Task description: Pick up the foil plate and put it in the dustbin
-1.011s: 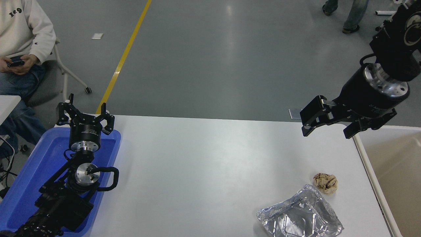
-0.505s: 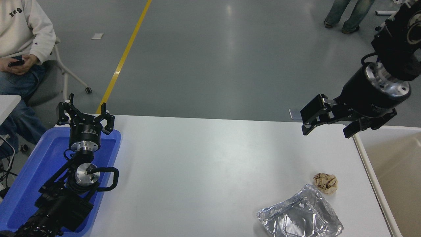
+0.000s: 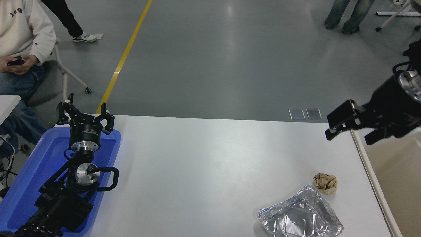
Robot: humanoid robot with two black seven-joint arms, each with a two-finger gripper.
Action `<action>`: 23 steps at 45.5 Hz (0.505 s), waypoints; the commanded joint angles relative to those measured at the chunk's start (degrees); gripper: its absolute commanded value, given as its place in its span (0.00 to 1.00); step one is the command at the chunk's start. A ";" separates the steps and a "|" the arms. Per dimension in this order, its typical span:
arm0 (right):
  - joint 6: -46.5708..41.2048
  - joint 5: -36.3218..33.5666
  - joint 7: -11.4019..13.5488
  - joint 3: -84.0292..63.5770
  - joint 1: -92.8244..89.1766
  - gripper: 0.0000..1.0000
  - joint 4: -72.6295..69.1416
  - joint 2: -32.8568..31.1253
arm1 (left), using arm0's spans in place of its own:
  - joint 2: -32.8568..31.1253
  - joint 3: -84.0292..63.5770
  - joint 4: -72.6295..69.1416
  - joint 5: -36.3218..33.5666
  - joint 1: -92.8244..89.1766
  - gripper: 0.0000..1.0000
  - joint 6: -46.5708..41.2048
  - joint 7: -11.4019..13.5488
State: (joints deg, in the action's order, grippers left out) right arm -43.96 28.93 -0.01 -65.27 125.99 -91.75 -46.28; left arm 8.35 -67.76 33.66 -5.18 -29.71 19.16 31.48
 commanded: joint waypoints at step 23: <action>31.99 32.76 -1.83 16.84 -40.11 0.99 3.68 -7.78 | 0.00 0.00 0.00 0.00 0.00 0.99 0.00 -0.01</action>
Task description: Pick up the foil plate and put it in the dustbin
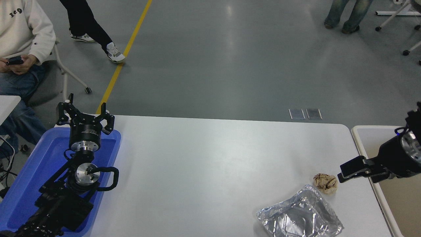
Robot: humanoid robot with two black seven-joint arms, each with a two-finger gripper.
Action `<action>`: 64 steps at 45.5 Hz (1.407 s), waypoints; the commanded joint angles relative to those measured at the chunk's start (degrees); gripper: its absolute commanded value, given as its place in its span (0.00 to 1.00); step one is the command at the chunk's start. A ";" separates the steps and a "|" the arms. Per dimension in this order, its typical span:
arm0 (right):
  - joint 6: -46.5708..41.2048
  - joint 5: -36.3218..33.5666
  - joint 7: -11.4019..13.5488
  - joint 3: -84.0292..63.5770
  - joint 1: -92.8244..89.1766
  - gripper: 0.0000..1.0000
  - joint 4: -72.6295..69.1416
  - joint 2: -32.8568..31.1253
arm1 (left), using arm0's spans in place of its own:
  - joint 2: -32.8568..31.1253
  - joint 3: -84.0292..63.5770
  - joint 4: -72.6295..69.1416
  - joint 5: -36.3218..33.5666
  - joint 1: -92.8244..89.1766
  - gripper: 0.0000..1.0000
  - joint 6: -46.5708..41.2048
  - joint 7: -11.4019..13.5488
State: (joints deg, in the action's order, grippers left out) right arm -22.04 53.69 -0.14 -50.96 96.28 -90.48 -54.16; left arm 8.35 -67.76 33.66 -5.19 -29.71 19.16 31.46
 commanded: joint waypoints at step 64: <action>23.89 8.62 -4.61 8.51 -32.30 0.98 20.08 18.48 | 0.00 0.00 0.00 0.00 0.00 0.99 0.00 0.00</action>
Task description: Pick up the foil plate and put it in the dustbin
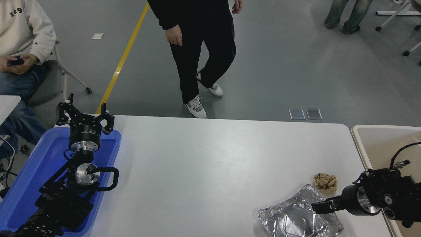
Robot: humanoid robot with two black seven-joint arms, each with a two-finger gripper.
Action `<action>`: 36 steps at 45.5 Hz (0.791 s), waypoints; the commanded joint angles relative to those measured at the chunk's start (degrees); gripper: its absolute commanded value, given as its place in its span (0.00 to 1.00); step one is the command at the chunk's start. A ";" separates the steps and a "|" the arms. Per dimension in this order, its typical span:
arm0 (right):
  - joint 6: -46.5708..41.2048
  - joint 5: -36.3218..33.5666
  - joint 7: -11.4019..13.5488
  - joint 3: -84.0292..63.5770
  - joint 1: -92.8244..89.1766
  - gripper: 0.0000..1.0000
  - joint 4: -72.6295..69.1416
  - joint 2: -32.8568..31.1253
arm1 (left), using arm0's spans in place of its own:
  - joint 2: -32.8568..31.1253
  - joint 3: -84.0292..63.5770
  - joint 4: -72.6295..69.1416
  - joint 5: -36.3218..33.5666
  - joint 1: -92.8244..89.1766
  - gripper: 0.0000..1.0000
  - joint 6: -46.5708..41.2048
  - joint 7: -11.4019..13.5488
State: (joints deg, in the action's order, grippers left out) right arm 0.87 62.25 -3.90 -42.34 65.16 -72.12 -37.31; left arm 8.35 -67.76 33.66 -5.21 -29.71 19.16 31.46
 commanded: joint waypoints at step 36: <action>1.07 0.33 -5.33 -1.69 -2.23 0.00 4.27 1.89 | 0.00 0.00 0.00 0.02 0.00 0.99 0.00 0.00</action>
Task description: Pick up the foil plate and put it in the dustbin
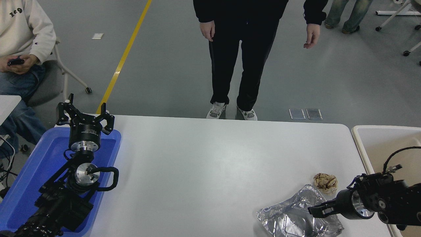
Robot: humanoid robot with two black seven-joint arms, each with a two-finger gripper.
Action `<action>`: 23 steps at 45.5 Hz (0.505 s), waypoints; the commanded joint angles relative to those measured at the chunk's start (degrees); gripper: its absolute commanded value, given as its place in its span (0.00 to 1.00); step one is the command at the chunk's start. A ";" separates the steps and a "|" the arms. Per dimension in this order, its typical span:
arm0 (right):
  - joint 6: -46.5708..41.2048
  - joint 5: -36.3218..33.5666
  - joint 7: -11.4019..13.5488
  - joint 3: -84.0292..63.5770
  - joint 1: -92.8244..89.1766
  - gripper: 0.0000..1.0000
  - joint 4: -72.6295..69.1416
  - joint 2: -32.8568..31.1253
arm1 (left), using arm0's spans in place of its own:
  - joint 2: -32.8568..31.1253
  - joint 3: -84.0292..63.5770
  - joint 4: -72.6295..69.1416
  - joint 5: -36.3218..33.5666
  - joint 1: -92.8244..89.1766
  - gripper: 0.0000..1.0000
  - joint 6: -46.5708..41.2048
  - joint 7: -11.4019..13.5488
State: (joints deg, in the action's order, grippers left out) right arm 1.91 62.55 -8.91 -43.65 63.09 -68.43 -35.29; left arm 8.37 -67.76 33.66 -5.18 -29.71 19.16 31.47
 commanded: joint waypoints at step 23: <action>-4.00 -1.55 -0.23 -0.03 2.91 0.00 -2.58 -6.89 | -0.02 0.00 0.00 0.00 0.00 0.99 0.00 0.00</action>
State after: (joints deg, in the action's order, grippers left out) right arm 1.40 62.16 -9.08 -43.89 63.55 -68.30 -37.49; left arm 8.38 -67.76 33.66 -5.19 -29.71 19.16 31.47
